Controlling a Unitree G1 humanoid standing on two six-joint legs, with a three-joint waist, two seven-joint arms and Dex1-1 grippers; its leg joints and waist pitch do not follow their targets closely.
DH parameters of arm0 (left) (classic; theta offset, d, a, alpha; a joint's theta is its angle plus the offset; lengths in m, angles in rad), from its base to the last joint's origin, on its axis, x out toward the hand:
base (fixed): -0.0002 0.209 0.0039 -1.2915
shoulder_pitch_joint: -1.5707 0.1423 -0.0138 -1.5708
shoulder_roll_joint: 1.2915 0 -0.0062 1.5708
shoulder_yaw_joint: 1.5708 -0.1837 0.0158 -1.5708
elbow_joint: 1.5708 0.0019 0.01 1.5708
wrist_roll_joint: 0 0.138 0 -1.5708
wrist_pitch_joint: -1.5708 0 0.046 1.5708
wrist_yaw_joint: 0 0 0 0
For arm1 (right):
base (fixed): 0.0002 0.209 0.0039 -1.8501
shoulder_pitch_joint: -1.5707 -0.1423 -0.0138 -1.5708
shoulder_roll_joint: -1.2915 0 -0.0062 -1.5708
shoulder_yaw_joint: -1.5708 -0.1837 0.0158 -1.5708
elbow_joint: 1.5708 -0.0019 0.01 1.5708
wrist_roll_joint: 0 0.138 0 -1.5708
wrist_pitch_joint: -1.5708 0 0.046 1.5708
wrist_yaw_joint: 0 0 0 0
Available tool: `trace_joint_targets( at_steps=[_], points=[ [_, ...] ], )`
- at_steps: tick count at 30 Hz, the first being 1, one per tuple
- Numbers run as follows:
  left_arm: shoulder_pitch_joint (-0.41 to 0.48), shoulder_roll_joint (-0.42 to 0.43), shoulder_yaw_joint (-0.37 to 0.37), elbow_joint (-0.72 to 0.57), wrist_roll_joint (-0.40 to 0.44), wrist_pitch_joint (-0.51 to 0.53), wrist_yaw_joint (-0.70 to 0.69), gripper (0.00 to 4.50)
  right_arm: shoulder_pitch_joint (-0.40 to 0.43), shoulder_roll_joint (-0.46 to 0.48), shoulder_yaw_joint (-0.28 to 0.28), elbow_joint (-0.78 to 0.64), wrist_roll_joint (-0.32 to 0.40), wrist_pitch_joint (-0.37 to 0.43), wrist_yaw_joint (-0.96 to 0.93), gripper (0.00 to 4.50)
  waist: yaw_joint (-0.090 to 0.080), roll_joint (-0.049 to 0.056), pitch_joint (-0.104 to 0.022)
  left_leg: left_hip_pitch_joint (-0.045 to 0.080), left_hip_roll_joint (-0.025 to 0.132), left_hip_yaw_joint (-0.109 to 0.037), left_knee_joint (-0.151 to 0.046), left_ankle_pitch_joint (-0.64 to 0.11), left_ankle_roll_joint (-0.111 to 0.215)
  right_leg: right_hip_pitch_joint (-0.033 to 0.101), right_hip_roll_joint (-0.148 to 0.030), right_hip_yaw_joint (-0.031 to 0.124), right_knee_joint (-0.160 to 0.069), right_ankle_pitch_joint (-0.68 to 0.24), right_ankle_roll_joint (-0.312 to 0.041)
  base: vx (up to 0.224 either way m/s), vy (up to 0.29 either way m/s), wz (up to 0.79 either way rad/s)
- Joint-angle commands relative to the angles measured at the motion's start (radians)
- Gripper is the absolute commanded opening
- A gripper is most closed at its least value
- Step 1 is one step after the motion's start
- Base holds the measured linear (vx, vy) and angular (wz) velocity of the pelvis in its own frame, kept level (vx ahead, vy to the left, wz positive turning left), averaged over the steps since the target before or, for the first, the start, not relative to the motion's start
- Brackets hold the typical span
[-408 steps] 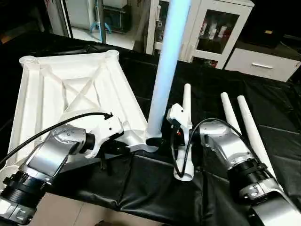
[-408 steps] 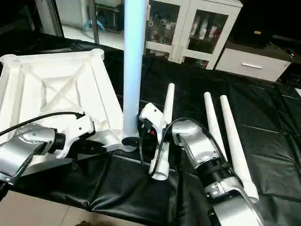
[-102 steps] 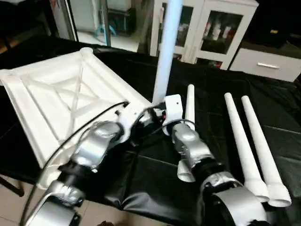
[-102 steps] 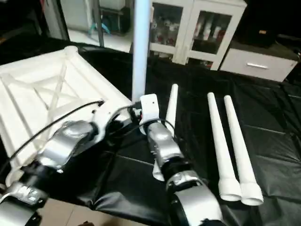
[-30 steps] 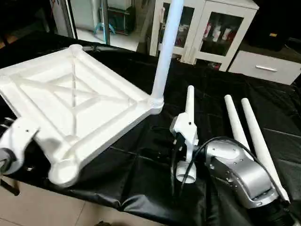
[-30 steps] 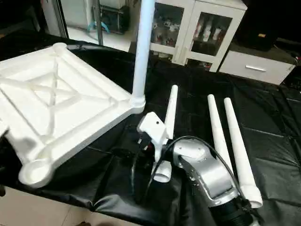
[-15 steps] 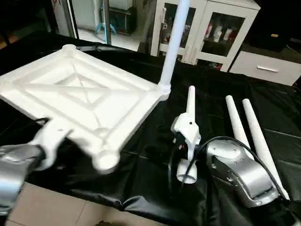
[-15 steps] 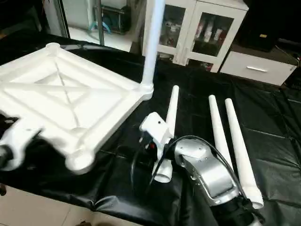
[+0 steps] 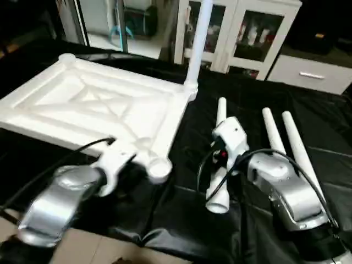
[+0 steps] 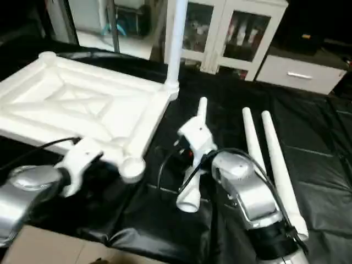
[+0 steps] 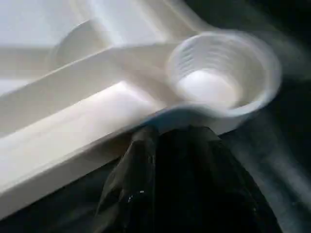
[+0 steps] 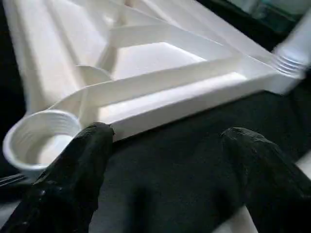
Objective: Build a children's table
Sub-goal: Rotate table base, then pick table leg
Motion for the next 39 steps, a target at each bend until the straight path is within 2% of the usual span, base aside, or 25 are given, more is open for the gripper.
trace_joint_targets(
  at_steps=[1, 2, 3, 4, 5, 7, 8, 9, 12, 13, 15, 17, 19, 20, 22, 23, 24, 29, 31, 34, 37, 39],
  points=[
    [-0.016, -0.005, -0.011, -0.049, -0.004, 0.009, 0.011, 1.23, 0.0, 0.01, -0.066, -0.042, -0.024, 0.099, -0.085, 3.89, -0.003, 0.019, -0.06, -0.001, -0.008, 0.007, -0.073, -0.181, -0.033, 0.052, -0.033, 0.034, -0.061, -0.174, -0.139, 0.0, 0.0, 0.0],
    [-0.011, -0.004, -0.004, -0.076, -0.012, 0.018, 0.009, 1.35, 0.005, 0.026, -0.1, -0.074, -0.012, 0.167, -0.119, 4.17, -0.003, 0.012, -0.06, 0.001, -0.008, 0.008, -0.071, -0.175, -0.033, 0.053, -0.031, 0.035, -0.06, -0.177, -0.131, 0.0, 0.0, 0.0],
    [0.005, 0.001, 0.026, -0.127, -0.035, 0.023, 0.0, 1.35, 0.018, 0.045, -0.139, -0.139, 0.002, 0.275, -0.152, 4.24, -0.004, 0.013, -0.058, 0.001, -0.009, 0.008, -0.071, -0.169, -0.034, 0.052, -0.03, 0.035, -0.06, -0.175, -0.125, 0.0, 0.0, 0.0],
    [0.012, 0.003, 0.039, -0.148, -0.046, 0.025, -0.004, 1.35, 0.024, 0.053, -0.154, -0.165, 0.009, 0.318, -0.163, 4.24, -0.002, 0.014, -0.059, 0.001, -0.008, 0.007, -0.072, -0.16, -0.036, 0.055, -0.031, 0.035, -0.058, -0.166, -0.124, 0.0, 0.0, 0.0],
    [0.033, 0.005, 0.069, -0.185, -0.064, 0.014, -0.01, 1.35, 0.039, 0.057, -0.162, -0.218, 0.006, 0.376, -0.172, 4.24, -0.002, 0.008, -0.06, -0.001, -0.007, 0.007, -0.072, -0.156, -0.036, 0.055, -0.032, 0.034, -0.059, -0.165, -0.121, 0.0, 0.0, 0.0],
    [0.065, 0.001, 0.111, -0.23, -0.092, -0.001, -0.012, 1.35, 0.059, 0.062, -0.165, -0.283, -0.01, 0.443, -0.191, 4.37, -0.002, 0.012, -0.056, 0.0, -0.006, 0.008, -0.073, -0.163, -0.044, 0.051, -0.031, 0.034, -0.061, -0.176, -0.113, 0.0, 0.0, 0.0],
    [0.086, -0.008, 0.139, -0.251, -0.111, -0.019, -0.013, 1.35, 0.066, 0.069, -0.168, -0.312, -0.027, 0.479, -0.206, 4.37, -0.006, 0.01, -0.053, 0.001, -0.008, 0.009, -0.074, -0.203, -0.046, 0.046, -0.03, 0.033, -0.069, -0.261, -0.09, 0.0, 0.0, 0.0],
    [0.086, -0.008, 0.139, -0.251, -0.111, -0.019, -0.013, 1.35, 0.066, 0.069, -0.168, -0.312, -0.027, 0.479, -0.206, 4.37, -0.007, 0.011, -0.051, -0.001, -0.009, 0.007, -0.075, -0.211, -0.05, 0.046, -0.03, 0.034, -0.07, -0.281, -0.084, 0.0, 0.0, 0.0],
    [0.121, -0.063, 0.198, -0.297, -0.155, -0.066, -0.008, 1.35, 0.057, 0.101, -0.185, -0.358, -0.081, 0.607, -0.268, 4.37, -0.012, 0.011, -0.049, 0.003, -0.009, 0.006, -0.075, -0.255, -0.059, 0.037, -0.03, 0.037, -0.083, -0.372, -0.051, 0.0, 0.0, 0.0],
    [0.121, -0.063, 0.198, -0.297, -0.155, -0.066, -0.008, 1.35, 0.057, 0.101, -0.185, -0.358, -0.081, 0.607, -0.268, 4.37, -0.014, 0.012, -0.049, 0.004, -0.01, 0.006, -0.075, -0.258, -0.061, 0.035, -0.028, 0.038, -0.082, -0.371, -0.048, 0.0, 0.0, 0.0],
    [0.126, -0.066, 0.189, -0.321, -0.186, -0.083, -0.033, 1.35, 0.014, 0.109, -0.183, -0.34, -0.102, 0.72, -0.307, 4.37, -0.018, 0.011, -0.047, 0.005, -0.013, 0.003, -0.076, -0.27, -0.063, 0.033, -0.024, 0.037, -0.082, -0.383, -0.037, 0.0, 0.0, 0.0],
    [0.117, -0.044, 0.16, -0.326, -0.192, -0.088, -0.051, 1.35, -0.024, 0.127, -0.201, -0.312, -0.078, 0.789, -0.324, 4.37, -0.02, 0.01, -0.048, 0.004, -0.015, 0.002, -0.075, -0.273, -0.065, 0.03, -0.024, 0.037, -0.081, -0.391, -0.027, 0.0, 0.0, 0.0],
    [0.113, -0.037, 0.152, -0.327, -0.198, -0.083, -0.057, 1.35, -0.038, 0.146, -0.222, -0.299, -0.061, 0.801, -0.328, 4.37, -0.021, 0.009, -0.048, 0.004, -0.014, 0.002, -0.074, -0.274, -0.066, 0.03, -0.026, 0.037, -0.083, -0.404, -0.018, 0.0, 0.0, 0.0],
    [0.106, 0.006, 0.131, -0.332, -0.196, -0.084, -0.082, 1.35, -0.077, 0.19, -0.267, -0.247, -0.043, 0.812, -0.328, 4.37, -0.02, 0.003, -0.051, 0.005, -0.015, 0.003, -0.072, -0.263, -0.065, 0.027, -0.028, 0.038, -0.081, -0.402, -0.015, 0.0, 0.0, 0.0],
    [0.108, 0.031, 0.123, -0.335, -0.193, -0.089, -0.098, 1.35, -0.101, 0.218, -0.292, -0.212, -0.034, 0.814, -0.322, 4.37, -0.022, 0.008, -0.053, 0.0, -0.013, 0.001, -0.074, -0.232, -0.073, 0.033, -0.027, 0.038, -0.074, -0.354, -0.025, 0.0, 0.0, 0.0],
    [0.11, 0.036, 0.122, -0.336, -0.193, -0.089, -0.103, 1.35, -0.107, 0.222, -0.294, -0.201, -0.038, 0.817, -0.323, 4.37, -0.021, 0.01, -0.053, 0.004, -0.012, 0.002, -0.073, -0.224, -0.077, 0.03, -0.027, 0.038, -0.072, -0.328, -0.031, 0.0, 0.0, 0.0],
    [0.115, 0.055, 0.114, -0.34, -0.196, -0.091, -0.116, 1.35, -0.124, 0.231, -0.293, -0.17, -0.048, 0.822, -0.327, 4.37, -0.02, 0.006, -0.055, 0.002, -0.012, 0.003, -0.074, -0.193, -0.083, 0.037, -0.026, 0.038, -0.063, -0.267, -0.049, 0.0, 0.0, 0.0],
    [0.115, 0.092, 0.098, -0.345, -0.206, -0.094, -0.135, 1.35, -0.155, 0.258, -0.29, -0.08, -0.045, 0.838, -0.339, 4.37, -0.018, 0.007, -0.057, 0.005, -0.012, 0.008, -0.072, -0.147, -0.088, 0.04, -0.026, 0.039, -0.054, -0.189, -0.074, 0.0, 0.0, 0.0],
    [0.11, 0.099, 0.095, -0.346, -0.215, -0.096, -0.134, 1.35, -0.158, 0.26, -0.274, -0.032, -0.046, 0.851, -0.345, 4.37, -0.018, 0.0, -0.054, 0.004, -0.013, 0.009, -0.074, -0.16, -0.091, 0.041, -0.027, 0.039, -0.057, -0.209, -0.077, 0.0, 0.0, 0.0],
    [0.108, 0.103, 0.097, -0.353, -0.222, -0.092, -0.134, 1.35, -0.151, 0.267, -0.266, 0.0, -0.042, 0.873, -0.344, 4.37, -0.015, 0.003, -0.054, 0.005, -0.012, 0.007, -0.074, -0.182, -0.095, 0.041, -0.03, 0.039, -0.06, -0.249, -0.067, 0.0, 0.0, 0.0],
    [0.104, 0.105, 0.109, -0.373, -0.245, -0.077, -0.138, 1.35, -0.141, 0.286, -0.285, 0.027, -0.046, 0.898, -0.354, 4.37, -0.015, -0.007, -0.052, 0.004, -0.012, 0.007, -0.075, -0.202, -0.095, 0.039, -0.031, 0.039, -0.063, -0.298, -0.054, 0.0, 0.0, 0.0],
    [0.098, 0.105, 0.113, -0.382, -0.257, -0.07, -0.138, 1.35, -0.136, 0.292, -0.296, 0.038, -0.043, 0.905, -0.355, 4.21, -0.014, -0.002, -0.051, 0.005, -0.013, 0.006, -0.074, -0.211, -0.099, 0.036, -0.031, 0.039, -0.065, -0.32, -0.046, 0.0, 0.0, 0.0]
  ],
)
